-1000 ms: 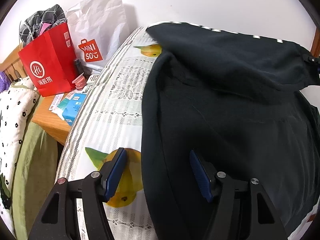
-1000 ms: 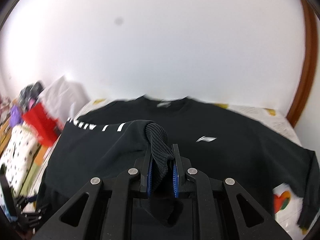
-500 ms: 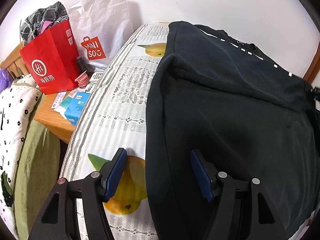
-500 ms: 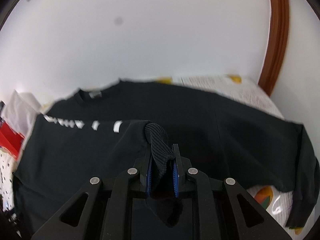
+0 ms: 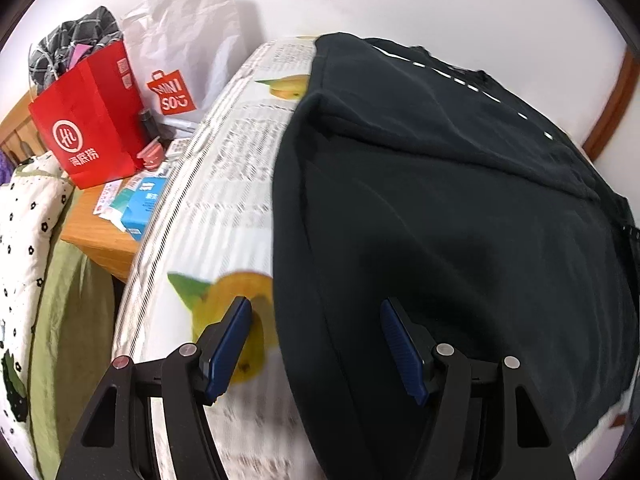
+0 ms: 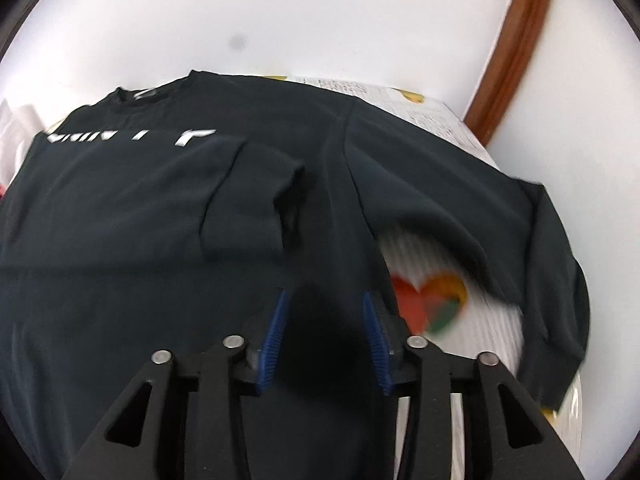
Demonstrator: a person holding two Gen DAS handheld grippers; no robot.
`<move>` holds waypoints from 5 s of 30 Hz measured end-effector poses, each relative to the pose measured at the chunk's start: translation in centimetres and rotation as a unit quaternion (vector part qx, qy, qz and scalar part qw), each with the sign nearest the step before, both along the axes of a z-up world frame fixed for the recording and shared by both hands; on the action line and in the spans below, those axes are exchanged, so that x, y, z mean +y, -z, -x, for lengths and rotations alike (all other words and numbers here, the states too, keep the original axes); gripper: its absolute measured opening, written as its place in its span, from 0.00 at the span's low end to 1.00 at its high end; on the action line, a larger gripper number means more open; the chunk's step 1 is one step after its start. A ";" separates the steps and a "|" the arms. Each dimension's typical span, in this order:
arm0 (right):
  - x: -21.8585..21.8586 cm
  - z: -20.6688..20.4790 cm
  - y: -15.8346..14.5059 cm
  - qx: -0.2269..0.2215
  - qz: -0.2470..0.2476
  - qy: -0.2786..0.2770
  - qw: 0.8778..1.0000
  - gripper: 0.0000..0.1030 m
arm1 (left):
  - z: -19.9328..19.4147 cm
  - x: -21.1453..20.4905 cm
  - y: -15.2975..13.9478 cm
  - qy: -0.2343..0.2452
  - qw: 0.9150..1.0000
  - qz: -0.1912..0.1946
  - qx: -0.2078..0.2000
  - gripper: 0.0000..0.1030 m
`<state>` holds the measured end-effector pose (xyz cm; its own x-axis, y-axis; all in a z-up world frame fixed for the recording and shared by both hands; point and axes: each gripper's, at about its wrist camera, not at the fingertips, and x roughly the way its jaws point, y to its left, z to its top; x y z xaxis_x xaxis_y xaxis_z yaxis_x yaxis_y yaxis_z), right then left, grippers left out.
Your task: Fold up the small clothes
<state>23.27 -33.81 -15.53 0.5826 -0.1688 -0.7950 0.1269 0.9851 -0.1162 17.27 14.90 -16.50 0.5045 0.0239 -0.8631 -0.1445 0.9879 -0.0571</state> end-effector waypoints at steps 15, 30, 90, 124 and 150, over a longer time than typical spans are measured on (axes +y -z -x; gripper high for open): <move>-1.1 16.5 1.8 -0.010 -0.052 -0.015 0.998 0.62 | 6.8 -2.7 -0.2 0.023 1.000 -0.017 -0.006 0.48; 0.4 22.1 3.0 -0.046 -0.071 -0.011 0.996 0.18 | 9.4 -2.8 -0.7 0.003 1.000 0.006 -0.005 0.06; -9.1 9.7 -1.6 -0.070 0.000 0.100 0.993 0.66 | -5.8 -8.8 -3.0 0.046 0.998 0.007 -0.037 0.40; -10.9 5.9 -6.3 -0.081 -0.038 0.117 0.989 0.10 | -3.0 -4.1 -0.9 0.025 0.999 -0.028 -0.017 0.52; 27.1 -6.9 -12.8 -0.094 -0.205 -0.222 0.949 0.10 | -0.6 -2.0 0.2 0.051 0.998 0.021 -0.031 0.55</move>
<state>30.17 -6.67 -2.76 0.6617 0.4273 -0.6161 -0.3300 0.9038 0.2723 17.89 12.90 -16.74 0.5555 -0.0658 -0.8289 -0.0391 0.9937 -0.1051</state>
